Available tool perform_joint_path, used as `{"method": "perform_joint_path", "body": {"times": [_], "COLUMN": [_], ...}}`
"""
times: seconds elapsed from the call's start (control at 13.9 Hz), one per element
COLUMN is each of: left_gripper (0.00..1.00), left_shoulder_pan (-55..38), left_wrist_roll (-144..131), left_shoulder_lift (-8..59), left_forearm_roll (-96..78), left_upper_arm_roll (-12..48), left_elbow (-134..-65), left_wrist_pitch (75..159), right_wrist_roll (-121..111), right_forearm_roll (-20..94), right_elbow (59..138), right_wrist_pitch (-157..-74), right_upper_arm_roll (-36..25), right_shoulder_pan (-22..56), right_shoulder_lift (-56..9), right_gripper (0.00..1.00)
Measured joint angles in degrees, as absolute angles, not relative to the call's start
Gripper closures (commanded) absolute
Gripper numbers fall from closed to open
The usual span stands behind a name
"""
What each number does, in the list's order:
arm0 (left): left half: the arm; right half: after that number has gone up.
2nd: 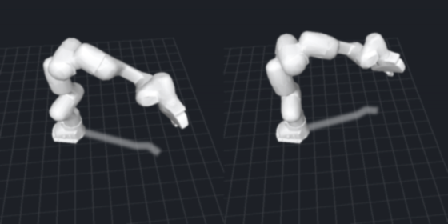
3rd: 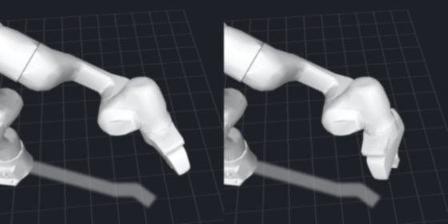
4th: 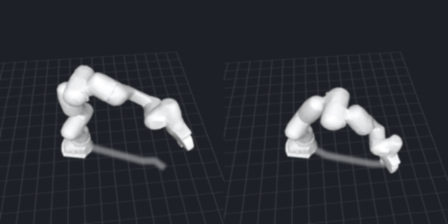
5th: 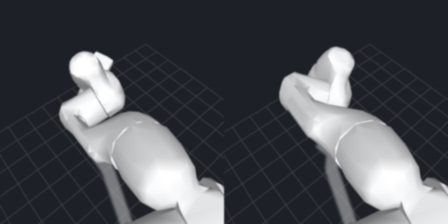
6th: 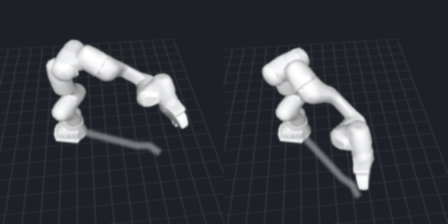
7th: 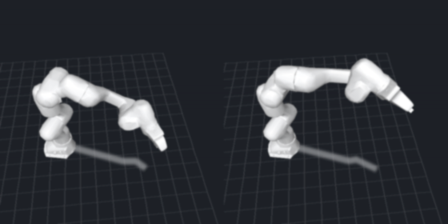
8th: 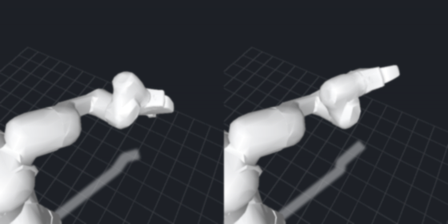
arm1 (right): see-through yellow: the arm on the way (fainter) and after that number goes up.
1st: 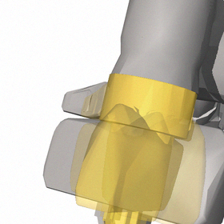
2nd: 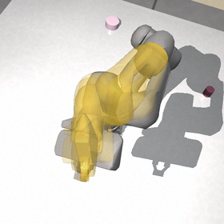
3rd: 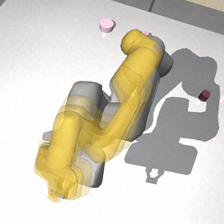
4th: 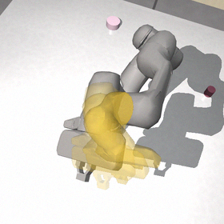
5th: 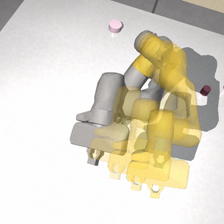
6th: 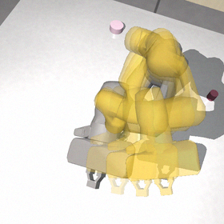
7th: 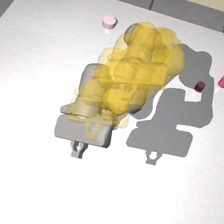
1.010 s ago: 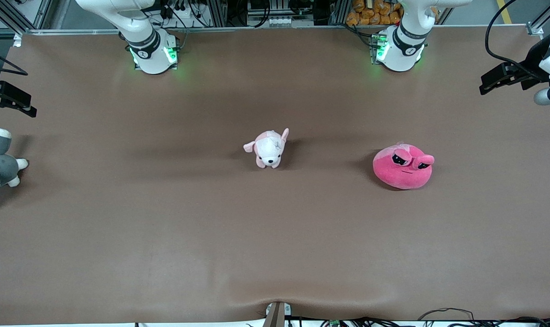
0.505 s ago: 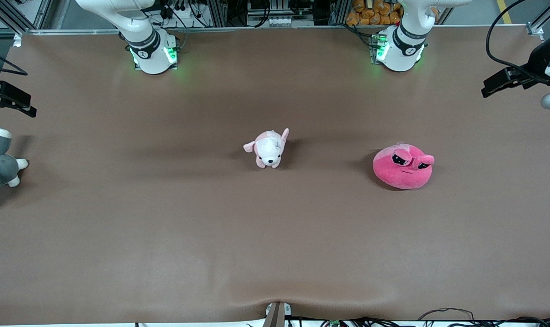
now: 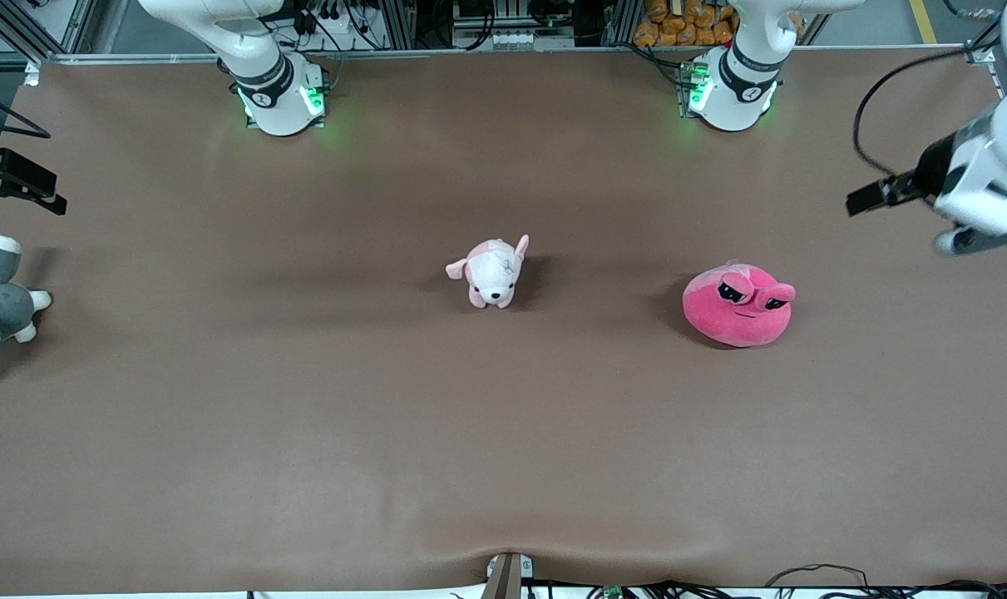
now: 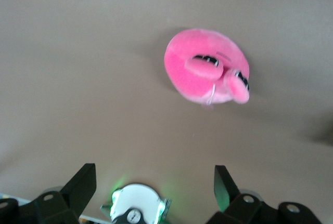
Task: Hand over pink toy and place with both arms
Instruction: 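Lower the left gripper onto the pink plush and close on it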
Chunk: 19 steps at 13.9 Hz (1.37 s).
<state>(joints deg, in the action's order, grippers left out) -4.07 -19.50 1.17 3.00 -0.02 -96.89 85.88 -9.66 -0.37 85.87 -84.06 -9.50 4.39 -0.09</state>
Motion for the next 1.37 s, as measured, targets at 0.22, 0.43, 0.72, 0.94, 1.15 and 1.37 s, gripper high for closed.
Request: {"method": "perform_joint_path", "body": {"times": [0.22,0.43,0.72,0.94,1.15,1.37], "left_gripper": [0.0,0.0,0.0,0.0,0.0,0.0], "left_shoulder_pan": [-4.2,-4.3,-4.0,-3.9,-3.9,-3.6], "left_wrist_roll": [-31.2,-43.6,-58.8,-68.7,-74.7,-77.6], "left_shoulder_lift": [2.8,5.7,10.9,13.8,15.2,15.3], "left_forearm_roll": [3.0,3.0,-0.6,-1.5,-2.5,-2.9], "left_upper_arm_roll": [0.7,1.9,1.9,1.9,1.9,1.9], "left_elbow": [-100.9,-102.2,-102.3,-102.3,-103.0,-106.0], "left_wrist_pitch": [91.2,94.1,98.2,100.2,102.8,106.4], "right_wrist_roll": [-9.7,-9.7,-9.7,-9.7,-9.7,-9.7], "right_forearm_roll": [-0.4,-0.4,-0.4,-0.4,-0.4,-0.4], "right_elbow": [85.9,85.9,85.9,85.9,85.9,85.9], "right_wrist_pitch": [-84.1,-84.1,-84.1,-84.1,-84.1,-84.1], "right_upper_arm_roll": [-9.5,-9.5,-9.5,-9.5,-9.6,-9.6], "right_shoulder_pan": [4.4,4.4,4.3,4.3,4.3,4.2], "right_shoulder_lift": [-0.1,-0.1,-0.1,-0.1,-0.1,-0.1], "right_gripper": [0.0,0.0,0.0,0.0,0.0,0.0]}}
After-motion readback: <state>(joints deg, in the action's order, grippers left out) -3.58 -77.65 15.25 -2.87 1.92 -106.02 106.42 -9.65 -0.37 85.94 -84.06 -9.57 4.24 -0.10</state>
